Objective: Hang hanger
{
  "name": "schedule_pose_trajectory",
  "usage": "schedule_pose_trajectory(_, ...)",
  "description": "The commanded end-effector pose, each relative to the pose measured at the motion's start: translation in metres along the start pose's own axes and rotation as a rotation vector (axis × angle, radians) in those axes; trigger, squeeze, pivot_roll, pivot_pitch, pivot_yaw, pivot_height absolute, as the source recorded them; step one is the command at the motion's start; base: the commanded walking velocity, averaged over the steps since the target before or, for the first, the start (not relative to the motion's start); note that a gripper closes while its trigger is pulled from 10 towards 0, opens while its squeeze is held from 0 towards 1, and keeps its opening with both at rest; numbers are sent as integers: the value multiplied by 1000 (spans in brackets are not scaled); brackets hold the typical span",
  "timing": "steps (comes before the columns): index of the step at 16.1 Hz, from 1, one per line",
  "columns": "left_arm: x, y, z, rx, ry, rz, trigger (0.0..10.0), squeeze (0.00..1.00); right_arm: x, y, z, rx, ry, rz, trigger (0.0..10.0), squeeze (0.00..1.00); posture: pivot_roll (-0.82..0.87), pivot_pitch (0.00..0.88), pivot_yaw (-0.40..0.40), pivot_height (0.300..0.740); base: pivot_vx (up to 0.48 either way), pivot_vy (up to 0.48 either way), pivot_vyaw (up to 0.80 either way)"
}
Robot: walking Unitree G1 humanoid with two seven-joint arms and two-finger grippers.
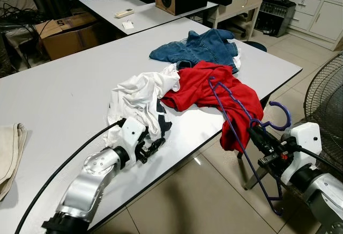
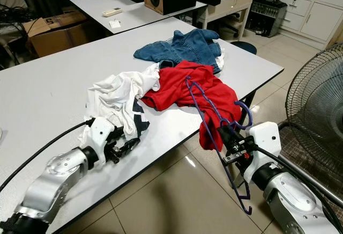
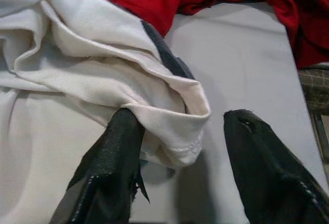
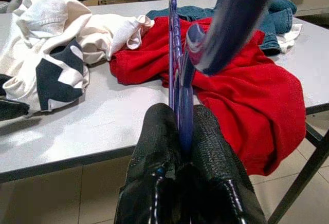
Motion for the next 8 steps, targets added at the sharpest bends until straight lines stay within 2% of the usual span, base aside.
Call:
schedule_pose_trajectory(1,-4,5,-3,27,26,26,0,0,2,9,0,29,2,25,10000,0,-118,2,41,740,0,0,0)
schedule_pose_trajectory(3,-5,7,-5,42,32,61,0,0,2,9,-1,30,2,29,10000,0,-123,0,46,740,0,0,0)
schedule_pose_trajectory(6,-15,13,-5,89,90,130,0,0,4,9,0,32,-1,36,10000,0,-122,0,45,740,0,0,0)
schedule_pose_trajectory(8,-17,13,-4,94,104,145,0,0,4,9,-2,33,1,39,10000,0,-119,0,42,740,0,0,0)
Point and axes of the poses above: a point about 5 cm out from each wrist's last joint towards the gripper, its own z axis pointing back from the gripper into the wrist, its own y axis along the axis of the wrist's last joint, x = y × z, the point moved 2 cm from there along -z, pointing out of the wrist towards the gripper, and after that the axes turned 12 degrees about z, right-handed, at the moved point
